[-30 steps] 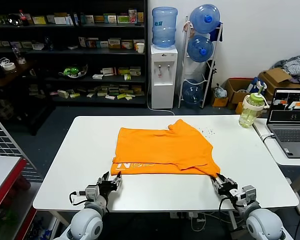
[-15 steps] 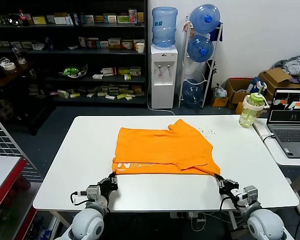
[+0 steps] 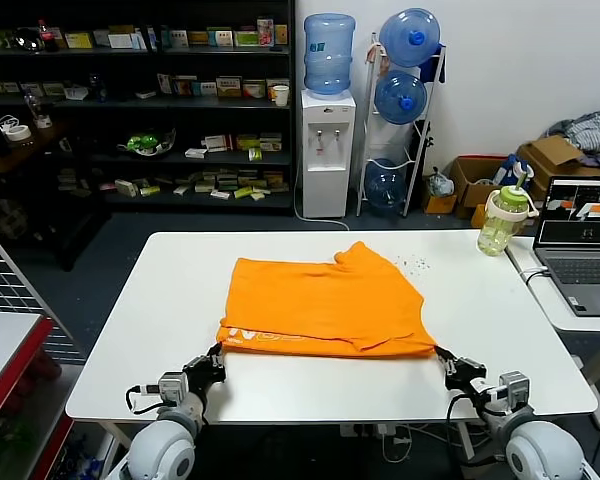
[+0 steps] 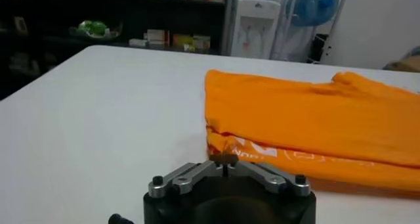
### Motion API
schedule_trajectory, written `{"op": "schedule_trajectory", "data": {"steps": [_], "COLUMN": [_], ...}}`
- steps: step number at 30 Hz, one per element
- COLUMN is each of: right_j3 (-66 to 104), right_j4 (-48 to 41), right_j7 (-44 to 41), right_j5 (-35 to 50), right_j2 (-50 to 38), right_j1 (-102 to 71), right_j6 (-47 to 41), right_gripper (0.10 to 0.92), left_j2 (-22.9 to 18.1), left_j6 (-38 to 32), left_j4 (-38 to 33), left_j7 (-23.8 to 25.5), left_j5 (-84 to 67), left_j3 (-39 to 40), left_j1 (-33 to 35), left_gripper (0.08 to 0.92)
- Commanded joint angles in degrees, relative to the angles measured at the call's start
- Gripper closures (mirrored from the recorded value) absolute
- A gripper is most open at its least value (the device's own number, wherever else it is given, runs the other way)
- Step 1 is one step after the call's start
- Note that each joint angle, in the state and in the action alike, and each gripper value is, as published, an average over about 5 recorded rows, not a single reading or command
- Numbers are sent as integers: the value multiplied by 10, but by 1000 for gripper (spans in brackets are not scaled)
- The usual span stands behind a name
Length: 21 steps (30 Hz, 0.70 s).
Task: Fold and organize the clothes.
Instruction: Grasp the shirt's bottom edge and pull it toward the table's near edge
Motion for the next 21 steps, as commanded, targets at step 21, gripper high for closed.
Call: {"op": "schedule_trajectory", "data": {"steps": [21], "right_j3": [110], "right_j4": [145], "right_j7": [50], "right_j5": [18], "right_j2": [-14], "right_j1": [-199], "right_j6": [-58], "right_gripper": [797], "left_j2": [114], "left_j6": [76], "left_j4": [-197], "left_j7": [-77], "left_j5": [-79], "left_j3": [-20], "left_j1": [169], "left_gripper": [834]}}
